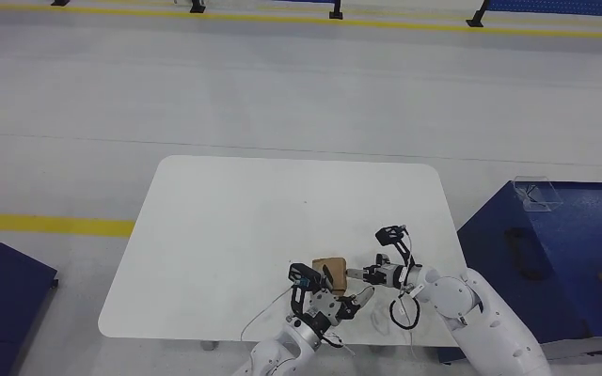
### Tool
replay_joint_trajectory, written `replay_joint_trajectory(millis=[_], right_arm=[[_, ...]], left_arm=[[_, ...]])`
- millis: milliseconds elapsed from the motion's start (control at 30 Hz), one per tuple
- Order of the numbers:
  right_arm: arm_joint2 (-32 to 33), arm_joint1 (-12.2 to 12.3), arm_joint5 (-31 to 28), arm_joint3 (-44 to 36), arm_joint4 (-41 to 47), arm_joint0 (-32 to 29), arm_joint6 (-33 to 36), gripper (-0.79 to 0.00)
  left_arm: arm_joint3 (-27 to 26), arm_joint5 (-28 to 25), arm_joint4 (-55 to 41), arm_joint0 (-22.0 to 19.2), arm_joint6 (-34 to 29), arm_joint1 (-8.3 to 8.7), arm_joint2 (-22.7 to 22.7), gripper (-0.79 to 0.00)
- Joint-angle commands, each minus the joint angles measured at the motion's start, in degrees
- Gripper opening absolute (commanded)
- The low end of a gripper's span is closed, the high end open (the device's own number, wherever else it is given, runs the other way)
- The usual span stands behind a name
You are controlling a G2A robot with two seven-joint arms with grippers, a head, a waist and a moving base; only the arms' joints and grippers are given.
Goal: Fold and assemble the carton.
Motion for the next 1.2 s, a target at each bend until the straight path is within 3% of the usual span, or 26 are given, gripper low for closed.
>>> replay_joint_trajectory(millis=[0, 900, 1167], right_arm=[[0.1, 0.01, -0.14, -0.02, -0.28, 0.01, 0.26, 0.0], [-3.6, -1.58, 0.36, 1.34, -2.21, 2.67, -0.08, 0.0], [-3.21, -1.91, 0.83, 1.27, -0.65, 3.02, -0.48, 0.0]], left_arm=[[-0.2, 0.08, 0.0, -0.01, -0.05, 0.03, 0.04, 0.0], [0.14, 0.02, -2.06, -0.14, -0.54, 0.41, 0.25, 0.0], [0.59, 2.78, -2.39, -0.5, -2.38, 0.38, 0.36, 0.0]])
